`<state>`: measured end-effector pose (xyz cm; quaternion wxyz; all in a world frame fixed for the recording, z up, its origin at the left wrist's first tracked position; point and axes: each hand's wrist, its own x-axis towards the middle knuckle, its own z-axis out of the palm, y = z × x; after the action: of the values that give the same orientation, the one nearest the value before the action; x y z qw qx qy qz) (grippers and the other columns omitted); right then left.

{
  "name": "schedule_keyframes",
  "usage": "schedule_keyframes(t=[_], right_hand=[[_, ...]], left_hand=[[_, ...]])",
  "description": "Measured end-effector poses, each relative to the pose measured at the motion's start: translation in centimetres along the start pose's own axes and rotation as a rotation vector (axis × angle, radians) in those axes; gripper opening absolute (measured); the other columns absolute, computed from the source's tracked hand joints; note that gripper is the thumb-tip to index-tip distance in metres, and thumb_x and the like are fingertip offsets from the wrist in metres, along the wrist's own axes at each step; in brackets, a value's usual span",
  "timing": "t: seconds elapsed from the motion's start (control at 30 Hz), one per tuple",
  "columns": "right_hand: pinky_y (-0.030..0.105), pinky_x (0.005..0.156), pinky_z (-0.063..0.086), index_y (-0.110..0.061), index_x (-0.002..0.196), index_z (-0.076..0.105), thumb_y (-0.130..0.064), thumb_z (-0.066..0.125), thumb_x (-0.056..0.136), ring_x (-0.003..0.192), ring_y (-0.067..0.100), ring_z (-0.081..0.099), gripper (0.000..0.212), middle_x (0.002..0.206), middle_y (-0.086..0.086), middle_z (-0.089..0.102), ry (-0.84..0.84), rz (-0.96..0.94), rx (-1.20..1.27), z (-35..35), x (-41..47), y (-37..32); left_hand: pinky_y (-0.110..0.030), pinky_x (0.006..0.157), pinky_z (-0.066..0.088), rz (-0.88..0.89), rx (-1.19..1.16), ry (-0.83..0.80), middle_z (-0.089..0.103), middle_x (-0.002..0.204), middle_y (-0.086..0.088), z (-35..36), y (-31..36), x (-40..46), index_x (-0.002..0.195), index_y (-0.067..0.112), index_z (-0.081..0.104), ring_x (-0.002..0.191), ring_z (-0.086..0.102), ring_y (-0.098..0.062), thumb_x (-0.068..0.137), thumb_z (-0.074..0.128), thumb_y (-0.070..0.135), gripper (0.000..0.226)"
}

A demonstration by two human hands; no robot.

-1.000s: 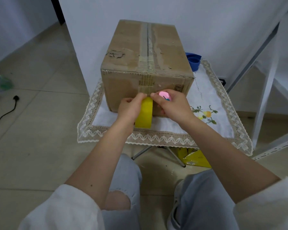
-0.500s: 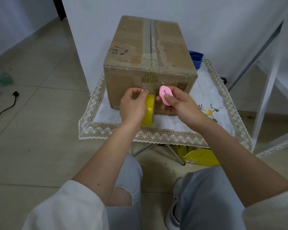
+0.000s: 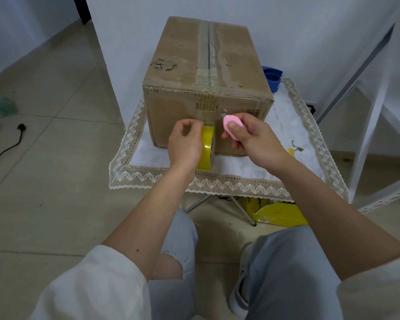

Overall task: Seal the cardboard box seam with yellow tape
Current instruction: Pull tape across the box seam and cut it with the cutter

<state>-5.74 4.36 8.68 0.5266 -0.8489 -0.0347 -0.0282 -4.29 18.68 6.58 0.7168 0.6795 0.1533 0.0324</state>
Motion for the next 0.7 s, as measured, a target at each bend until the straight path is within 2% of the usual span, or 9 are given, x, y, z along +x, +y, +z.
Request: schedule_keyframes(t=[0.17, 0.23, 0.3, 0.43, 0.57, 0.7], right_hand=[[0.005, 0.061, 0.043, -0.021, 0.107, 0.061, -0.028, 0.052, 0.101, 0.062, -0.002, 0.054, 0.012, 0.083, -0.015, 0.067, 0.017, -0.088, -0.193, -0.3, -0.2, -0.2], [0.001, 0.067, 0.038, -0.018, 0.110, 0.063, -0.029, 0.055, 0.100, 0.076, 0.002, 0.054, 0.018, 0.089, -0.014, 0.062, 0.049, -0.164, -0.310, -0.3, -0.1, -0.4], [0.000, 0.077, 0.034, -0.014, 0.112, 0.066, -0.028, 0.057, 0.099, 0.090, 0.008, 0.052, 0.022, 0.102, -0.003, 0.059, 0.072, -0.267, -0.417, -0.3, 0.1, -0.7], [0.020, 0.077, 0.038, -0.013, 0.114, 0.068, -0.023, 0.059, 0.097, 0.091, 0.015, 0.053, 0.021, 0.102, 0.005, 0.057, 0.049, -0.373, -0.549, 0.2, 0.5, -1.3], [0.041, 0.083, 0.050, -0.013, 0.115, 0.068, -0.023, 0.059, 0.097, 0.095, 0.029, 0.060, 0.023, 0.103, 0.012, 0.058, 0.048, -0.422, -0.667, 0.7, 1.1, -2.0], [0.047, 0.076, 0.052, -0.011, 0.114, 0.067, -0.029, 0.053, 0.100, 0.092, 0.036, 0.062, 0.027, 0.104, 0.014, 0.058, 0.027, -0.477, -0.813, 1.2, 1.6, -2.7]], left_hand=[[-0.027, 0.078, 0.041, -0.005, -0.020, -0.004, 0.063, 0.104, 0.004, 0.1, -0.1, -0.3, 0.099, 0.022, 0.063, 0.091, 0.055, -0.012, 0.095, 0.054, 0.029, 0.012], [-0.027, 0.082, 0.041, 0.000, -0.028, -0.004, 0.062, 0.104, 0.006, 0.1, -0.2, -0.4, 0.100, 0.023, 0.063, 0.093, 0.055, -0.012, 0.096, 0.053, 0.028, 0.011], [-0.027, 0.083, 0.042, 0.009, -0.026, -0.005, 0.062, 0.102, 0.008, 0.0, -0.2, -0.4, 0.100, 0.023, 0.063, 0.094, 0.055, -0.011, 0.096, 0.054, 0.027, 0.010], [-0.031, 0.086, 0.045, 0.013, -0.032, -0.009, 0.062, 0.102, 0.007, -0.1, -0.3, -0.4, 0.100, 0.025, 0.062, 0.096, 0.057, -0.014, 0.094, 0.057, 0.027, 0.008], [-0.034, 0.085, 0.049, 0.018, -0.041, -0.047, 0.062, 0.100, 0.006, -0.2, -0.7, -0.6, 0.102, 0.026, 0.058, 0.093, 0.059, -0.015, 0.090, 0.065, 0.029, 0.014], [-0.025, 0.074, 0.045, 0.051, -0.039, -0.050, 0.060, 0.089, 0.013, -0.4, -0.9, -0.6, 0.103, 0.025, 0.056, 0.079, 0.056, -0.003, 0.091, 0.065, 0.028, 0.015]])
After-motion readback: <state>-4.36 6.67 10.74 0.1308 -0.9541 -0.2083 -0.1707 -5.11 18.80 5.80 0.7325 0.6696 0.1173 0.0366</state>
